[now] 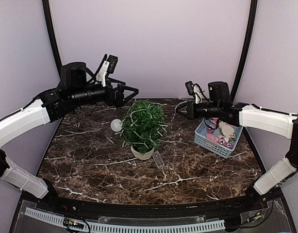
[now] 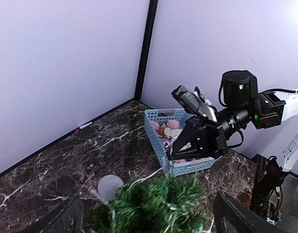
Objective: Decorate the small christmas tree
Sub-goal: Wrap the side of the string light in the gap of the branches.
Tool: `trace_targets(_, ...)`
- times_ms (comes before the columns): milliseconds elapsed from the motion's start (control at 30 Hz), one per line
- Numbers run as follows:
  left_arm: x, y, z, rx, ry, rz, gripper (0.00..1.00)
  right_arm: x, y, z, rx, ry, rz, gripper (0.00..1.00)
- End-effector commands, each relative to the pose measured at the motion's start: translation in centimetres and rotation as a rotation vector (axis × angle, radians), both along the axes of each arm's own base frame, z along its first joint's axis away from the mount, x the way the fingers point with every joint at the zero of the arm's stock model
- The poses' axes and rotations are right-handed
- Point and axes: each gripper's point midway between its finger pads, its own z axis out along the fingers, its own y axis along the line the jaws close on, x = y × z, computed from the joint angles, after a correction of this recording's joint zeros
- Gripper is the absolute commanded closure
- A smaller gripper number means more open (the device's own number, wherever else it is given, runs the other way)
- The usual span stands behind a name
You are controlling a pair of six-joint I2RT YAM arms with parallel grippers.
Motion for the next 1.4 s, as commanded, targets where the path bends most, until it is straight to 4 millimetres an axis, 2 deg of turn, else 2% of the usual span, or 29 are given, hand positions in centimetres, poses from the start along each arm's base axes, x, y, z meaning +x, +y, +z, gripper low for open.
trace_targets(0,-0.4,-4.6,2.0,0.047,-0.066,-0.082,0.05,-0.9,0.6,3.7,0.111,-0.067,0.065,1.0)
trace_targets(33,-0.9,-5.7,3.4,0.027,-0.083,-0.11,0.06,-1.0,0.6,3.8,0.118,-0.067,0.063,1.0)
trace_targets(67,-0.4,-6.9,2.2,0.042,-0.057,-0.126,0.08,-1.1,0.4,4.1,0.124,-0.073,0.058,1.0)
trace_targets(100,-1.0,-8.1,3.3,0.025,-0.067,-0.162,0.09,-1.1,0.3,4.4,0.13,-0.077,0.053,1.0)
trace_targets(133,-0.7,-9.4,1.9,0.044,-0.038,-0.179,0.12,-1.2,0.2,4.6,0.135,-0.081,0.048,1.0)
trace_targets(167,-1.1,-10.4,2.7,0.029,-0.046,-0.204,0.13,-1.2,0.1,4.7,0.139,-0.085,0.043,1.0)
trace_targets(200,-0.7,-11.6,1.2,0.047,-0.01,-0.217,0.17,-1.3,0.0,4.9,0.145,-0.085,0.035,1.0)
trace_targets(233,-0.8,-12.4,1.6,0.038,-0.01,-0.236,0.2,-1.3,-0.1,5.0,0.15,-0.087,0.029,1.0)
trace_targets(267,-0.3,-13.3,0.0,0.056,0.029,-0.239,0.26,-1.4,-0.2,5.2,0.155,-0.089,0.026,1.0)
trace_targets(300,-0.3,-13.8,0.1,0.051,0.034,-0.251,0.3,-1.4,-0.2,5.3,0.16,-0.088,0.026,1.0)
trace_targets(333,0.1,-14.4,-1.2,0.066,0.065,-0.25,0.38,-1.5,-0.2,5.5,0.166,-0.093,0.024,1.0)
trace_targets(433,0.7,-15.6,-2.9,0.075,0.105,-0.259,0.51,-1.5,-0.3,5.7,0.176,-0.097,0.018,1.0)
trace_targets(633,1.5,-16.9,-5.1,0.086,0.166,-0.258,0.55,-1.3,-0.3,6.0,0.18,-0.106,0.013,1.0)
trace_targets(800,1.9,-17.3,-5.8,0.081,0.18,-0.254,0.57,-1.3,-0.3,6.0,0.177,-0.109,0.015,1.0)
trace_targets(967,2.0,-17.5,-6.2,0.082,0.187,-0.253,0.7,-1.3,-0.5,6.1,0.173,-0.112,0.0,1.0)
trace_targets(1100,1.3,-17.5,-5.5,0.083,0.142,-0.268,0.7,-1.2,-0.7,6.0,0.172,-0.115,-0.011,1.0)
trace_targets(1233,0.3,-17.6,-3.2,0.07,0.07,-0.279,0.66,-1.1,-0.7,6.1,0.176,-0.114,-0.013,1.0)
trace_targets(1367,0.5,-16.9,-1.2,0.073,0.036,-0.226,0.61,-1.0,-0.8,6.3,0.176,-0.12,-0.023,1.0)
